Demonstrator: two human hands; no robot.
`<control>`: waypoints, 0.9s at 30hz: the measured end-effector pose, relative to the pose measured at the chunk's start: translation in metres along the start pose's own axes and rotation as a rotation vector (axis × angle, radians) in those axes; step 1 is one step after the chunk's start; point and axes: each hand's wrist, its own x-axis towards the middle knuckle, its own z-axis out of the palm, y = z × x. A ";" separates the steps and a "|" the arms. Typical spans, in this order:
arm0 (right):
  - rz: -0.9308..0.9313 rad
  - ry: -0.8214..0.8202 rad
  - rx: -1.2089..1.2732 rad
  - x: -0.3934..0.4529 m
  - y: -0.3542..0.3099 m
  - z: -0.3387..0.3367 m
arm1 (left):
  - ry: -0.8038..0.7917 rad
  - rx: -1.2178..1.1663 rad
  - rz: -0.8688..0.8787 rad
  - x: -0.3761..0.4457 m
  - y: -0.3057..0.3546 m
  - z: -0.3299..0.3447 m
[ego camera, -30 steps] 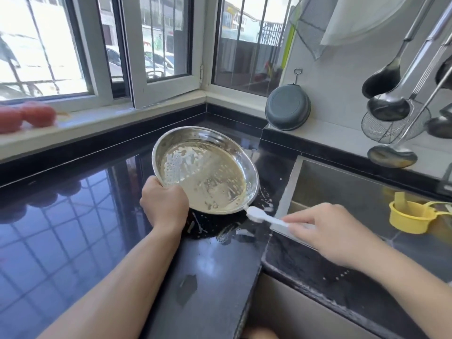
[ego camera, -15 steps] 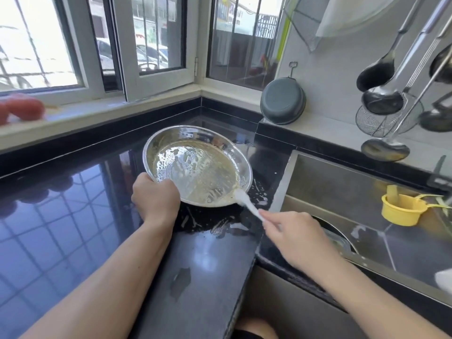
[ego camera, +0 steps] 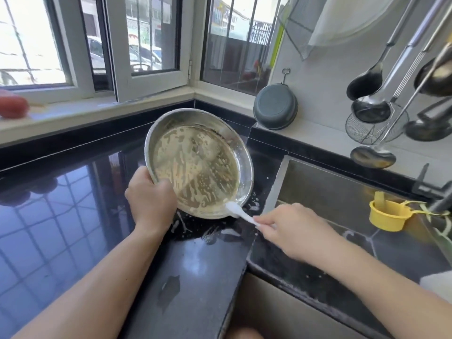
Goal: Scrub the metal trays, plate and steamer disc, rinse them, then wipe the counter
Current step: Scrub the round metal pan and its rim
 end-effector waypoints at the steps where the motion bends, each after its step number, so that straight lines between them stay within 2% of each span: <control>1: 0.029 -0.015 -0.074 0.006 0.008 -0.009 | -0.017 -0.011 0.048 -0.001 0.004 0.000; 3: 0.067 0.010 -0.185 0.026 0.018 -0.027 | -0.048 -0.009 0.126 -0.005 0.013 0.001; 6: 0.079 0.140 -0.343 0.066 0.023 -0.050 | -0.060 0.038 0.176 -0.006 0.018 0.001; 10: -0.055 0.364 -0.766 0.107 0.012 -0.075 | -0.056 0.071 0.145 -0.003 0.014 0.001; 13: -0.122 0.420 -0.895 0.115 0.002 -0.082 | -0.047 0.088 0.124 -0.003 0.016 0.000; 16: -0.046 0.322 -0.815 0.108 -0.006 -0.076 | -0.051 0.097 0.104 -0.005 0.021 0.000; 19: -0.036 -0.022 -0.589 0.083 -0.020 -0.056 | -0.044 0.103 0.066 -0.006 0.021 -0.001; 21: -0.094 -0.158 -0.571 0.069 -0.026 -0.051 | -0.039 0.107 0.047 -0.006 0.019 -0.002; 23: -0.046 -0.149 -0.597 0.075 -0.021 -0.060 | -0.045 0.124 0.048 -0.006 0.019 -0.001; 24: 0.003 -0.087 -0.606 0.084 -0.014 -0.066 | -0.052 0.126 0.050 -0.006 0.020 -0.001; 27: 0.063 0.216 -0.658 0.109 0.002 -0.079 | -0.074 0.130 0.041 -0.005 0.021 -0.002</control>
